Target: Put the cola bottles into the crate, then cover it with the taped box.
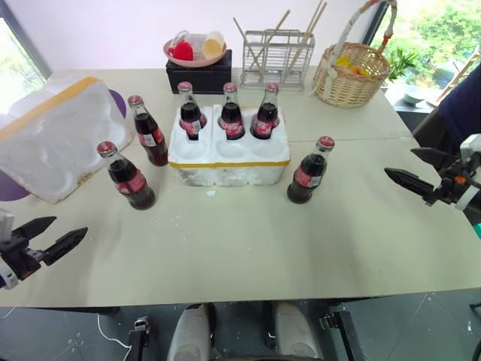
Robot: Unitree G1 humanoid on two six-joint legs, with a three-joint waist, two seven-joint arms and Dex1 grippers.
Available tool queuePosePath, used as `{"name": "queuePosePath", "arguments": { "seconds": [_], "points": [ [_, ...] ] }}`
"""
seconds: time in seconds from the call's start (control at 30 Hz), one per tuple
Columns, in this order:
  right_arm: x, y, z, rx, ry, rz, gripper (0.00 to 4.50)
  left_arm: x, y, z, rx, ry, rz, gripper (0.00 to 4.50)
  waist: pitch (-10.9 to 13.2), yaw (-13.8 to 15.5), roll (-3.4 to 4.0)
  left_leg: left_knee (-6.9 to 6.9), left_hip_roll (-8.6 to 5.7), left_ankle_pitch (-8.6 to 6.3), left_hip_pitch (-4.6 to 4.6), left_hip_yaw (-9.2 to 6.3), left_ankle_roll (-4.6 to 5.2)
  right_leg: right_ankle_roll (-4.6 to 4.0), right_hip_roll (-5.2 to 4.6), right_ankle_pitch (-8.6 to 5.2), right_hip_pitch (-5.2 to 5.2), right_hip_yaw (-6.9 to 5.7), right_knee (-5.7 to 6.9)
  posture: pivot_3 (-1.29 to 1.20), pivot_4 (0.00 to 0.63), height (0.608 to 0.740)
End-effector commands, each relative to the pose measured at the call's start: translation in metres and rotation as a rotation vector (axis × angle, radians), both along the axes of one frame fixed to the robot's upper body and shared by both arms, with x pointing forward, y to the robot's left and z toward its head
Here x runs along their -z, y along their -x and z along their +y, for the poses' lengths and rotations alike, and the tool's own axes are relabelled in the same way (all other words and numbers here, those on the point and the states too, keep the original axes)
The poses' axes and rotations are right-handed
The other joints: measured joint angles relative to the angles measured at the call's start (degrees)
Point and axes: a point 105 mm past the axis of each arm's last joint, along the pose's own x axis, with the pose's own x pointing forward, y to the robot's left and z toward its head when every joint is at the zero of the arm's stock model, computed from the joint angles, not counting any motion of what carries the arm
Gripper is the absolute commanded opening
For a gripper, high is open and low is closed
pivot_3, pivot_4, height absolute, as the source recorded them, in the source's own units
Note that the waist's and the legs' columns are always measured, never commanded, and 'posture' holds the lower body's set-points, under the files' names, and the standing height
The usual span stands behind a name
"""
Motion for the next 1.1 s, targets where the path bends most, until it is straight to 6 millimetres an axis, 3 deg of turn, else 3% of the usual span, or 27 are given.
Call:
{"name": "queuePosePath", "arguments": {
  "seconds": [0.03,0.47,0.57,0.7,0.77,0.93,1.1],
  "points": [
    [-0.013,-0.001,-0.003,0.013,0.032,-0.057,4.50,-0.008,0.000,-0.002,0.007,-0.018,-0.038,4.33,0.0,0.0,0.00,0.00,0.00,0.00,0.00,0.00,0.00,0.00,0.00,0.00,0.00,0.00,0.00,0.00,0.150,0.740],
    [-0.015,0.009,0.006,-0.054,0.007,-0.016,4.50,-0.010,-0.005,-0.010,0.024,0.055,-0.046,4.33,0.0,0.0,0.00,0.00,0.00,0.01,0.00,0.00,0.02,0.00,0.00,0.00,0.01,0.00,0.00,0.00,0.150,0.740],
    [-0.037,0.014,0.018,-0.146,0.046,-0.016,4.50,-0.019,-0.012,-0.022,0.076,0.057,-0.085,4.33,0.1,0.1,0.18,0.02,-0.01,0.01,0.00,0.01,0.02,0.00,0.00,0.00,0.02,0.01,0.01,0.00,0.150,0.740],
    [-0.086,0.019,0.042,-0.305,0.061,-0.054,4.50,-0.028,-0.024,-0.042,0.149,0.074,-0.133,4.33,0.2,-0.1,0.33,0.03,-0.02,0.01,0.01,0.06,0.02,-0.01,-0.02,0.01,-0.01,0.06,0.02,0.00,0.150,0.740],
    [-0.101,0.024,0.054,-0.388,0.078,-0.057,4.50,-0.027,-0.027,-0.049,0.182,0.088,-0.129,4.33,0.2,-0.2,0.33,-0.03,0.01,0.01,0.01,0.05,0.02,-0.02,0.02,0.01,-0.05,0.05,0.04,0.00,0.150,0.740],
    [-0.124,0.030,0.080,-0.534,0.083,-0.073,4.50,-0.027,-0.041,-0.055,0.204,0.082,-0.139,4.33,0.2,-0.1,0.32,-0.08,0.03,0.01,-0.03,0.07,0.02,-0.09,0.05,-0.04,-0.11,0.05,0.03,0.00,0.150,0.740],
    [-0.133,0.043,0.113,-0.703,0.063,-0.060,4.50,-0.023,-0.063,-0.057,0.213,0.027,-0.170,4.33,0.2,0.1,0.31,-0.01,0.01,0.01,-0.05,0.07,0.02,-0.09,0.04,-0.03,-0.11,0.06,0.08,0.00,0.150,0.740]
  ]
}}
